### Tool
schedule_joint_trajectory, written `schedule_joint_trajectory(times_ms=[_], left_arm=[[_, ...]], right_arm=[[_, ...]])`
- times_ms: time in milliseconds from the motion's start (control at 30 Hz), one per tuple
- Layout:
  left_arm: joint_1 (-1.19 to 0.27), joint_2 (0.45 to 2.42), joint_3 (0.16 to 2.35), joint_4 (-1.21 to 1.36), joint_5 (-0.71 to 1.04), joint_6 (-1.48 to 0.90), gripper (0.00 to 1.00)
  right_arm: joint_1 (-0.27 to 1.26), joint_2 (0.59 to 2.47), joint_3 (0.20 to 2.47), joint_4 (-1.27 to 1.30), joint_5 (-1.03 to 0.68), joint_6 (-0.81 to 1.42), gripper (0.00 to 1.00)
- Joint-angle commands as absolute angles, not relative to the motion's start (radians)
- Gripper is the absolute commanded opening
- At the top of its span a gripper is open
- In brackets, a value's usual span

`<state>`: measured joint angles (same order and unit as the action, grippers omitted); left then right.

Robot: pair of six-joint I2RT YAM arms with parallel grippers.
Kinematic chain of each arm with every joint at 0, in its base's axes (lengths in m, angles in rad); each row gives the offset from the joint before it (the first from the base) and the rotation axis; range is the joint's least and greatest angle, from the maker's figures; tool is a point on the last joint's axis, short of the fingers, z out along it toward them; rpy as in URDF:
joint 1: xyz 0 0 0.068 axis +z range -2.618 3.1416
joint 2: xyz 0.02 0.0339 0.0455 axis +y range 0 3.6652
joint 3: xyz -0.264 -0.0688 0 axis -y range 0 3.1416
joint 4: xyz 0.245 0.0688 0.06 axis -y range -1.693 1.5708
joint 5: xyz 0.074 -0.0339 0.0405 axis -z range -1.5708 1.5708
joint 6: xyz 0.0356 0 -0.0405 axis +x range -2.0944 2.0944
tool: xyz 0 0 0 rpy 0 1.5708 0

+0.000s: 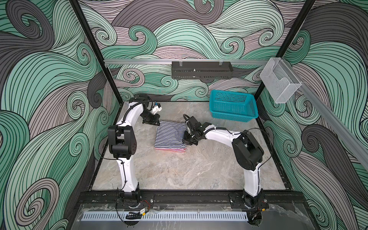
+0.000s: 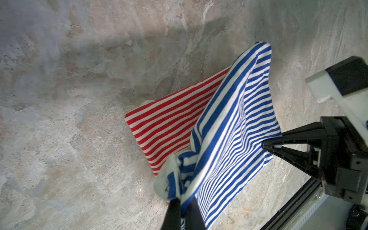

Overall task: Fold and stack the tank tops
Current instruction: 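Lay the blue top flat over the red top with both grippers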

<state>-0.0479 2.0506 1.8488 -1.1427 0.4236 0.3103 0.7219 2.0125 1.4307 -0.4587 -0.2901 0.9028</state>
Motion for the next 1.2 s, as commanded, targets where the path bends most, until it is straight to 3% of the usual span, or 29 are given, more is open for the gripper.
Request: schedule_joint_trajectory(times_ms=[0,200,500,733,933,1167], left_arm=[[-0.045,2.094,1.87,-1.13,0.439,0.307,0.08],[-0.048,2.112,1.873,-1.087,0.445,0.274,0.16],[-0.078,2.135,1.863,-1.035,0.406,0.24,0.28],[-0.128,2.161,1.835,-0.985,0.24,0.22,0.33],[-0.171,2.211,1.846,-0.98,0.096,0.222,0.35],[-0.178,2.21,1.821,-0.933,0.051,0.207,0.35]], right_arm=[[0.733,1.973,1.41,-0.424,-0.305,0.94,0.0],[0.741,1.972,1.398,-0.417,-0.308,0.941,0.0],[0.75,1.961,1.341,-0.41,-0.311,0.94,0.23],[0.749,1.922,1.299,-0.441,-0.3,0.913,0.35],[0.734,1.889,1.344,-0.501,-0.247,0.874,0.36],[0.724,1.941,1.482,-0.513,-0.218,0.857,0.33]])
